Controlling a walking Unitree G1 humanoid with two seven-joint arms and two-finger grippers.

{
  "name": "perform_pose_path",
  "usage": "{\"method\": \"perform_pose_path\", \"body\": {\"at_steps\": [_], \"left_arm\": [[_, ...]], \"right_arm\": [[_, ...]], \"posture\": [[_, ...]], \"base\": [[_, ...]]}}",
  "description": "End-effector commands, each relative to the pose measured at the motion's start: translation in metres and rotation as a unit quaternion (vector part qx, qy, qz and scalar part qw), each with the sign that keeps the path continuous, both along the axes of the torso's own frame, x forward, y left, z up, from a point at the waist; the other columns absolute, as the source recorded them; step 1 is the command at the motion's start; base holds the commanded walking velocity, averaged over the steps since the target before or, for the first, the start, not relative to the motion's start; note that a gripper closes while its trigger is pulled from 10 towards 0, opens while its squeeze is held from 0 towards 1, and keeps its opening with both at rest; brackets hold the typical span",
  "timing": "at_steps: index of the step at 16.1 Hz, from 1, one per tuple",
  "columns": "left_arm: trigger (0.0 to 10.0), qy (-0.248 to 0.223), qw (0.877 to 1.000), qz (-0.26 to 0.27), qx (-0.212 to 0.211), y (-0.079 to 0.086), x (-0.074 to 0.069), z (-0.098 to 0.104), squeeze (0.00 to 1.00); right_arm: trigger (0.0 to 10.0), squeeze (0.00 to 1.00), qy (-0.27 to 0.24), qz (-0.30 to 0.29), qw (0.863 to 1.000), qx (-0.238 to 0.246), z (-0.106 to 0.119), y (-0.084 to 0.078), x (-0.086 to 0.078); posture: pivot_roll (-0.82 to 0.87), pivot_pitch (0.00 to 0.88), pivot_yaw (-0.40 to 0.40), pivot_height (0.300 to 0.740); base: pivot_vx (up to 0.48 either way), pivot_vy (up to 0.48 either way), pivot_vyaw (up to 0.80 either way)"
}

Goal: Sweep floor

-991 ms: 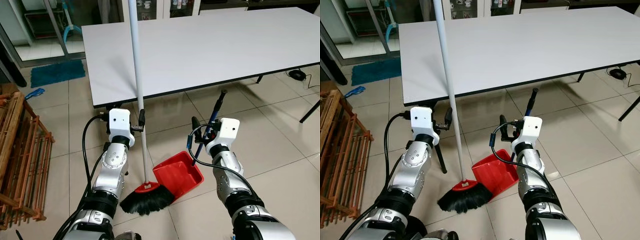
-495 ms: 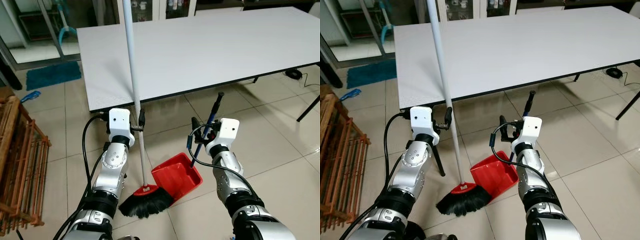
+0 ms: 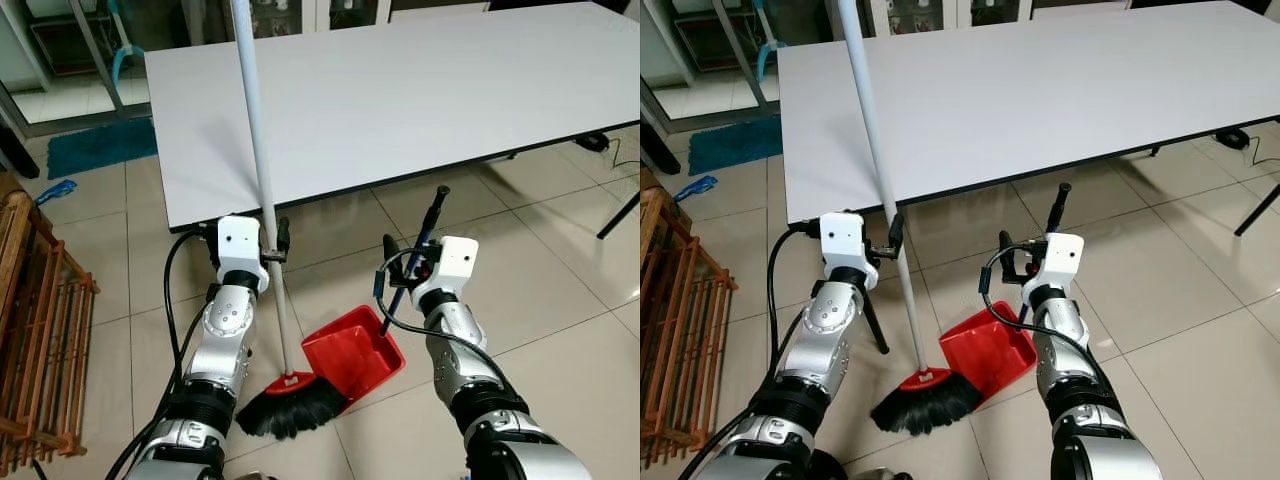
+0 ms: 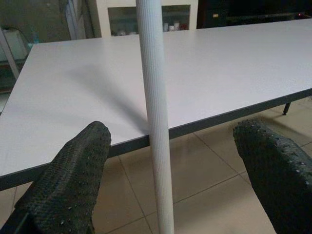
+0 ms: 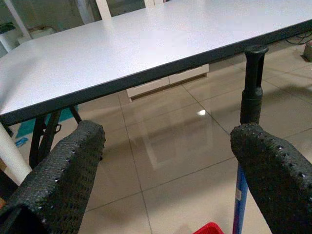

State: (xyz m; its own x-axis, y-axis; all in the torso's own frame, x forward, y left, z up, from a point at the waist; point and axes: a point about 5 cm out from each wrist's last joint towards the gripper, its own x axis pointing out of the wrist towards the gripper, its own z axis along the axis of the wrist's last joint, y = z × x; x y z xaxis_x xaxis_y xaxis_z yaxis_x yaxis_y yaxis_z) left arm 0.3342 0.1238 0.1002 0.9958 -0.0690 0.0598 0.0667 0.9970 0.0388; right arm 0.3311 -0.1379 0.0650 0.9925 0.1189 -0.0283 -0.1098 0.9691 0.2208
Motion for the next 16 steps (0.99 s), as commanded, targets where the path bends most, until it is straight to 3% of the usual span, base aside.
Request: {"method": "perform_pose_path", "body": {"at_steps": [1, 3, 16], "left_arm": [[10.0, -0.001, 1.0, 0.002, 0.002, -0.0002, 0.002, 0.0024, 0.0], [10.0, -0.001, 1.0, 0.002, 0.002, -0.0003, 0.0023, 0.0027, 0.0], [10.0, 0.002, 1.0, -0.001, 0.002, -0.0016, 0.0005, 0.0014, 0.0]], "right_arm": [[10.0, 0.0, 0.003, 0.001, 1.0, -0.011, -0.0014, -0.0001, -0.0008], [10.0, 0.0, 0.001, 0.0, 1.0, -0.007, -0.0009, 0.0, -0.0007], [10.0, 0.0, 0.014, 0.001, 1.0, 0.008, -0.0039, 0.0015, -0.0013]], "posture": [[0.0, 0.028, 0.001, 0.74], [0.0, 0.028, 0.002, 0.74], [0.0, 0.03, 0.004, 0.74]], "base": [[0.277, 0.0, 0.8], [0.276, 0.0, 0.8], [0.28, 0.0, -0.06]]}}
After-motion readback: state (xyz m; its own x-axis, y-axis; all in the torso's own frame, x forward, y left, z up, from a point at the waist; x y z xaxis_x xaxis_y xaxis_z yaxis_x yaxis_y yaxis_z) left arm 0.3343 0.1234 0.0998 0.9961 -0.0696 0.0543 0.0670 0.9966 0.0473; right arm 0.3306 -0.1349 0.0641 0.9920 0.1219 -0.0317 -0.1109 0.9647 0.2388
